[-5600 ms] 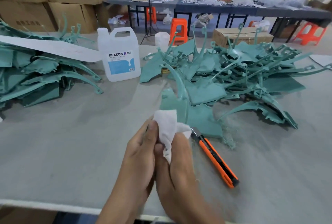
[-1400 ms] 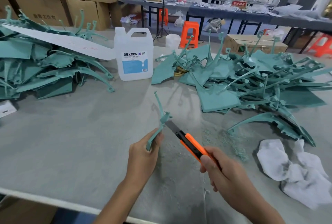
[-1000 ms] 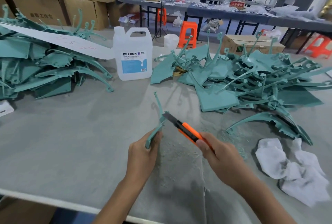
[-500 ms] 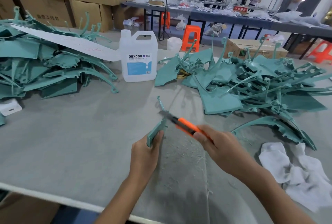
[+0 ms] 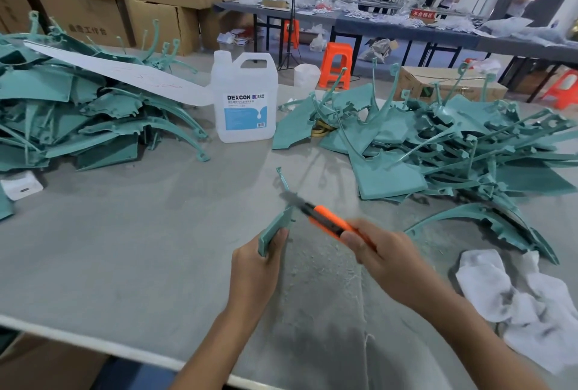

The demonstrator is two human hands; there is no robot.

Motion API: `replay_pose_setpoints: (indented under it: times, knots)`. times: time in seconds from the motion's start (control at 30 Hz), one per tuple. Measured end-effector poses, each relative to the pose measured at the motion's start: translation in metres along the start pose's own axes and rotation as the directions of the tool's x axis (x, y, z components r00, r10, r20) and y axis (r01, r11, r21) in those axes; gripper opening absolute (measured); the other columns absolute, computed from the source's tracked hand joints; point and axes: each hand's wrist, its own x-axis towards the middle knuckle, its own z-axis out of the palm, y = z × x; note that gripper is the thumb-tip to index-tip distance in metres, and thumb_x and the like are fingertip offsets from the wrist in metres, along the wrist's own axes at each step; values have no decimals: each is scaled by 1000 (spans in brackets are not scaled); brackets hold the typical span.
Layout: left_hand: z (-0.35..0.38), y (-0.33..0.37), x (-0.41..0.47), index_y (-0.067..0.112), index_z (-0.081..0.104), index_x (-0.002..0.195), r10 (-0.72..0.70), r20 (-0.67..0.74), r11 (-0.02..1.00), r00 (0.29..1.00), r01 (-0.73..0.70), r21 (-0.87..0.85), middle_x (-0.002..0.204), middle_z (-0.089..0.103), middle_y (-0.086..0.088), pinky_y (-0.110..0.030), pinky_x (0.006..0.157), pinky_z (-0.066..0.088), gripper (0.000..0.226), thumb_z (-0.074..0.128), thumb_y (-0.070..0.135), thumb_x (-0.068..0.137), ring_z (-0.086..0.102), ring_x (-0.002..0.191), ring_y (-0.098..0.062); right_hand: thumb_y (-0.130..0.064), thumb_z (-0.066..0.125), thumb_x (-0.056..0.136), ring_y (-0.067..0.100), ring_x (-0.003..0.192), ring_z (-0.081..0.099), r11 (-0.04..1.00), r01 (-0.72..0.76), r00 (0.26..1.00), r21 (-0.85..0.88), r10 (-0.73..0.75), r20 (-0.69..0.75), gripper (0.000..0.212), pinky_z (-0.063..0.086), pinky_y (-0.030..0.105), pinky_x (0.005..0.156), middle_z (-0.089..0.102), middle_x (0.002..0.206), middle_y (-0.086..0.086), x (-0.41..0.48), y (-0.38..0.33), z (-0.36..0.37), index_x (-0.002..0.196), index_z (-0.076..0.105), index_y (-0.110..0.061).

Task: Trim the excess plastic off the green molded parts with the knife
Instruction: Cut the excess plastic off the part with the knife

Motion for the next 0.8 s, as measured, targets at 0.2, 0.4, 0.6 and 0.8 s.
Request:
replay_pose_setpoints:
  times: [0.2,0.4,0.6,0.8]
  knots:
    - [1,-1,1,10,60,74,-31,-4,999,1000,31,-44,56,45,6,-35,52,36,61,54,70,87,35,55,-6,-68,32,92,10,55,58,1000,15,999,16,-14,-46,33,42,26,51,63,69,-6,-4,4,4,103,57,-48]
    - [1,-5,6,36,70,74,-114,-7,988,993,113,-103,76,74,13,-33,68,54,17,73,34,91,68,72,-10,-68,33,96,10,61,58,996,-1,978,88,19,-207,31,44,27,55,60,68,-5,-19,-4,13,106,54,-48]
    - [1,-10,7,23,45,58,-162,26,982,986,164,-91,52,39,14,-29,49,30,38,68,34,86,29,53,-8,-69,27,97,-5,64,52,994,88,992,60,-83,-93,38,38,11,59,57,80,-30,-38,-31,48,117,47,-44]
    - [1,-11,6,21,60,65,-166,12,975,986,166,-145,54,54,16,-29,51,38,33,72,38,91,42,52,-5,-66,28,98,2,62,54,998,39,985,58,-29,-173,39,36,17,54,57,78,-28,-30,-28,45,114,50,-38]
